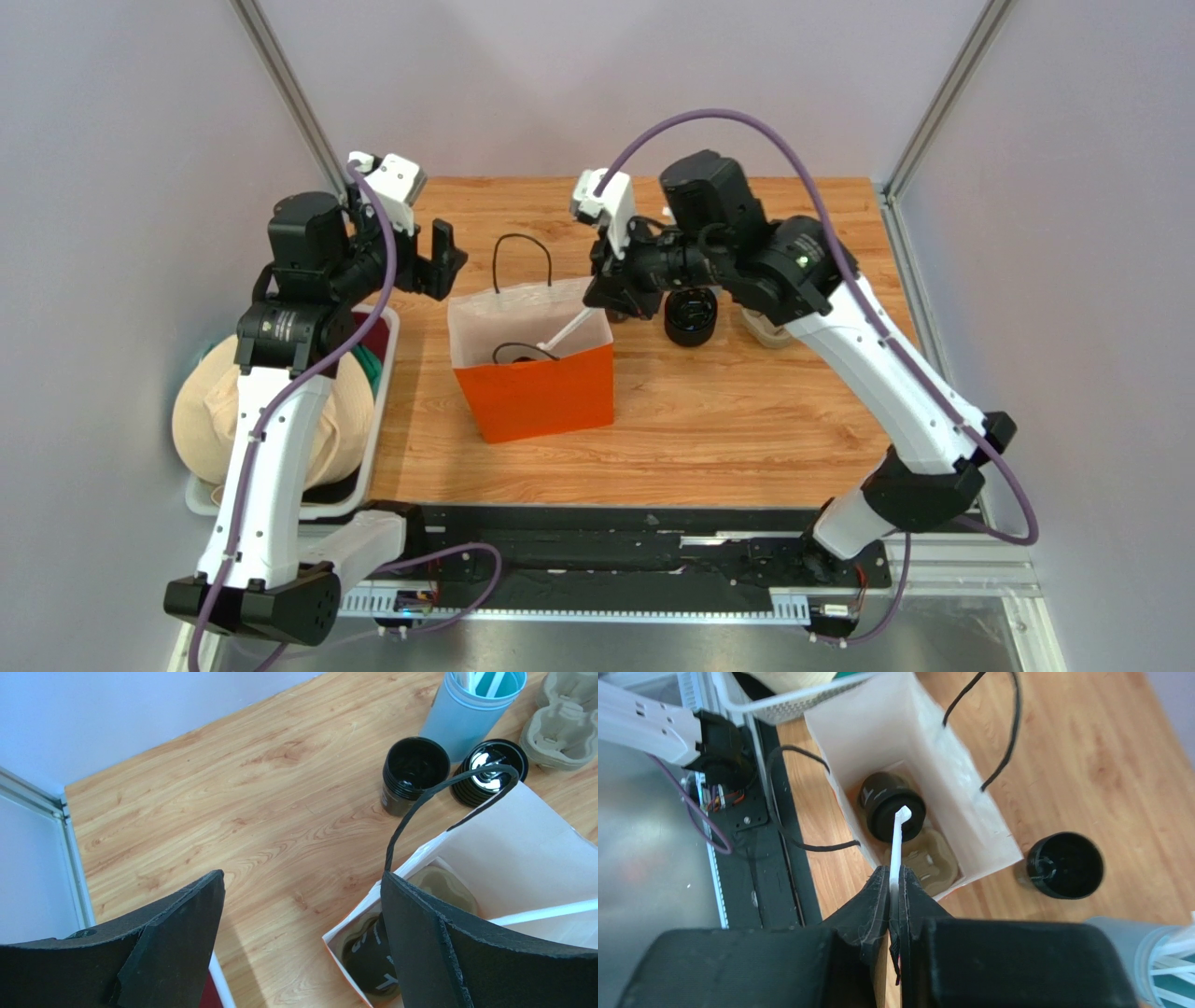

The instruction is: Pack the takeout coffee

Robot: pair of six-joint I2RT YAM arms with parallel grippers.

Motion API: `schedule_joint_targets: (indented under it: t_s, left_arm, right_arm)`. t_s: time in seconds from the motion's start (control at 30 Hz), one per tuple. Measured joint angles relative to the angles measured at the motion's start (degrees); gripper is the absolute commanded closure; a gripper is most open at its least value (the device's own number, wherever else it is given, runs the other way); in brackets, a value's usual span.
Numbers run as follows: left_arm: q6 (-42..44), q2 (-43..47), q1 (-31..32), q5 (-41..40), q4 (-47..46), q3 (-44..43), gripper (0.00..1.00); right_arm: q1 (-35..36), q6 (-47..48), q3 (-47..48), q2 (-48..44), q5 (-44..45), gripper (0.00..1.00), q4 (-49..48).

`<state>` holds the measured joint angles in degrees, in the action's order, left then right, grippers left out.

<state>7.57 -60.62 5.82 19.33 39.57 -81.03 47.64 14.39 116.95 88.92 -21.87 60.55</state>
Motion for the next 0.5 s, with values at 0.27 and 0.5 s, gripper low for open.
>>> schedule_joint_targets:
  t_s: [0.27,0.5]
  left_arm:
    - [0.0,0.2,-0.3,0.1,-0.2,0.8,0.09]
    - [0.0,0.6,-0.3,0.5,-0.8,0.9,0.09]
  right_arm:
    - [0.6,0.0,-5.3,4.2,-1.0,0.92,0.0]
    - [0.6,0.1,-5.9,6.3,-2.0,0.82,-0.7]
